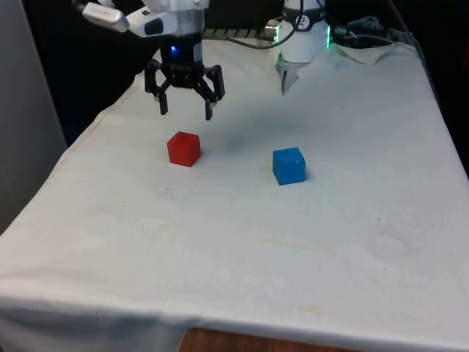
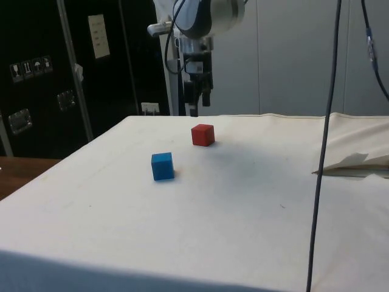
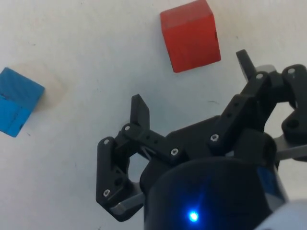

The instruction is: Stack the two cubes.

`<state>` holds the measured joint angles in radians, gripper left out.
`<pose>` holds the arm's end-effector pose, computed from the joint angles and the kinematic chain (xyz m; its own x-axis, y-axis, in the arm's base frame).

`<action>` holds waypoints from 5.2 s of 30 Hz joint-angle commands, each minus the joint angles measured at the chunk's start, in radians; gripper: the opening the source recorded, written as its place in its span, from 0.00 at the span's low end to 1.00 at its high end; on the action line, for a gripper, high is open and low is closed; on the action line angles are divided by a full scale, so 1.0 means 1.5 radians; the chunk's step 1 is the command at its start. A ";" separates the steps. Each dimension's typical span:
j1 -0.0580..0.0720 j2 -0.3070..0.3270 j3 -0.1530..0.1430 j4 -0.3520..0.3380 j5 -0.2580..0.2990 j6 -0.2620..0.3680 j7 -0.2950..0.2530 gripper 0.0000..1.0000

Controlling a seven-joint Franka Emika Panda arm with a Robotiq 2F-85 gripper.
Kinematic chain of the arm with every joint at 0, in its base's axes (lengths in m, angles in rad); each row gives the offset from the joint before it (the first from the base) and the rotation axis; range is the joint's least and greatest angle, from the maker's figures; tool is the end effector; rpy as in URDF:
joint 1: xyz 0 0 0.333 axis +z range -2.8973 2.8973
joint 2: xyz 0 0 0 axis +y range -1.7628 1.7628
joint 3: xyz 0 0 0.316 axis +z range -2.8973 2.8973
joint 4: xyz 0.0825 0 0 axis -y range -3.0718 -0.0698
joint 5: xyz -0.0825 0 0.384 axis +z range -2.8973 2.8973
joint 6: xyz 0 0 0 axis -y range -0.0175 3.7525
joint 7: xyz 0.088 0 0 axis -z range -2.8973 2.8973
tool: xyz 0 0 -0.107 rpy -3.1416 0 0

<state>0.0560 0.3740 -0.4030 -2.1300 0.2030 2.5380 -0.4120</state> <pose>0.5467 -0.1973 0.2506 0.9959 -0.0669 0.0612 -0.0698 -0.9965 0.0455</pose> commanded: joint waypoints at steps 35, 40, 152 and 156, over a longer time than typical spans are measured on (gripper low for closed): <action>-0.006 0.074 0.008 0.001 0.044 0.081 -0.011 1.00; 0.000 0.079 0.002 0.003 0.035 0.078 -0.001 1.00; 0.059 -0.010 0.011 0.021 0.008 0.005 0.179 0.01; 0.061 -0.017 0.017 0.021 0.002 -0.001 0.191 0.01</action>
<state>0.1360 0.3530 -0.3710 -2.0960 0.2250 2.5440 -0.1490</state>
